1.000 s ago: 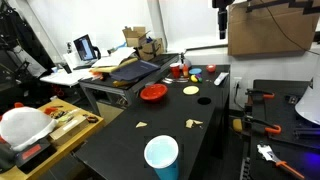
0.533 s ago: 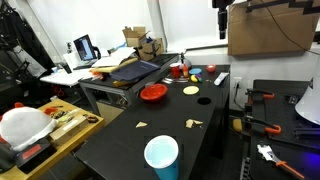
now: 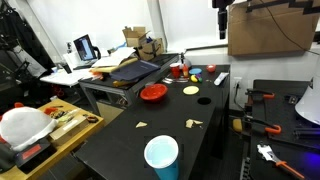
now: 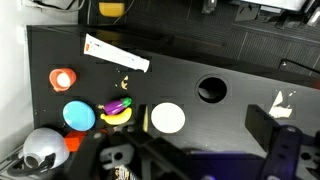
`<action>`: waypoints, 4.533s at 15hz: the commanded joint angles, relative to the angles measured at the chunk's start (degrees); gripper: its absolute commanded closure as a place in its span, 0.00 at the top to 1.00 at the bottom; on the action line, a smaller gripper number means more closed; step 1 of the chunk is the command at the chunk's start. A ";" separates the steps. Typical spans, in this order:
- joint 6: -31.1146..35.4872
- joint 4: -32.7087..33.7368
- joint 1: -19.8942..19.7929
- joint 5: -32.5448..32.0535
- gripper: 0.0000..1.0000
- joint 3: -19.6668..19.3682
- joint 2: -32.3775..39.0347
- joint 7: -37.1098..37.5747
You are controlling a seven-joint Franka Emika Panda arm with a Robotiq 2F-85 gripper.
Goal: Move the toothpaste tube and red bowl to the left.
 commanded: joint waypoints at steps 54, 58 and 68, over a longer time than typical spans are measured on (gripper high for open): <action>18.02 30.46 -12.78 -6.34 1.00 -3.13 67.15 -44.40; 17.45 29.30 -13.43 -5.78 1.00 -2.63 66.29 -48.44; 17.10 27.40 -13.75 -4.32 1.00 -2.36 65.23 -51.08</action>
